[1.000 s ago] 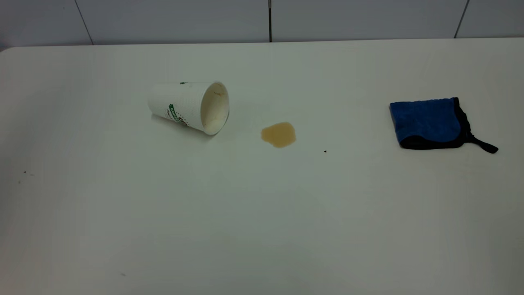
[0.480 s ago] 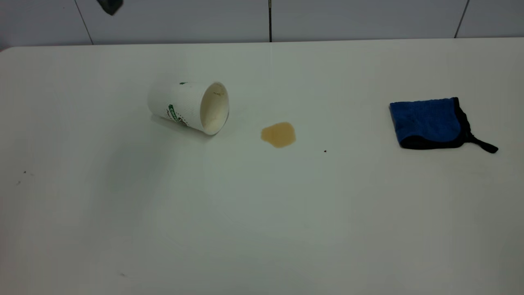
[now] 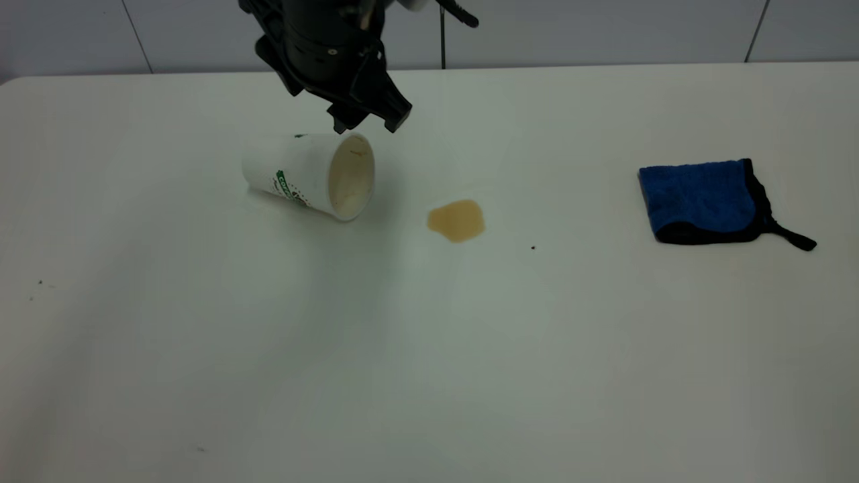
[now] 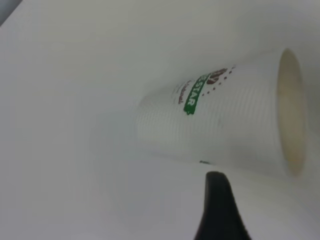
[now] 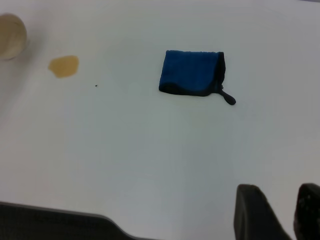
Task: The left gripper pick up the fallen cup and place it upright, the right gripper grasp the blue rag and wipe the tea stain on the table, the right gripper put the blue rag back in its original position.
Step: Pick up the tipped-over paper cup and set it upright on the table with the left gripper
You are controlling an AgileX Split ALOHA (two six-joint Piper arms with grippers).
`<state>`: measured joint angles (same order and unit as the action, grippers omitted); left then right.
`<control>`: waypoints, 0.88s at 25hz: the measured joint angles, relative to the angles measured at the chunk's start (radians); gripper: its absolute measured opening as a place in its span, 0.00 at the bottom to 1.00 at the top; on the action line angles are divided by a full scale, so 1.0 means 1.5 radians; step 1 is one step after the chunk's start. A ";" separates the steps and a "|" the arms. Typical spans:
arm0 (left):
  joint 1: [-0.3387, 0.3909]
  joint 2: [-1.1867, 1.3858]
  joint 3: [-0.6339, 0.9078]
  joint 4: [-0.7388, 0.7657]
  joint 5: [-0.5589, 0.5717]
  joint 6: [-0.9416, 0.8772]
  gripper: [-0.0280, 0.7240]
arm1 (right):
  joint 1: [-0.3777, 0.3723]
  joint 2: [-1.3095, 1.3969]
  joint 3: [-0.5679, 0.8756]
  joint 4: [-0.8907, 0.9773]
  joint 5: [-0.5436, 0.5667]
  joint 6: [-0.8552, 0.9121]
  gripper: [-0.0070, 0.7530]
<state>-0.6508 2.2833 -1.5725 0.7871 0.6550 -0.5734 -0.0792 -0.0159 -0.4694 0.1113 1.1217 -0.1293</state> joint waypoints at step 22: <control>0.027 0.199 -0.161 0.109 0.066 -0.063 0.44 | 0.000 0.000 0.000 0.000 0.000 0.000 0.32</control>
<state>-0.6102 2.5821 -1.8139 0.9508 0.7548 -0.6679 -0.0792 -0.0159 -0.4694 0.1113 1.1217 -0.1293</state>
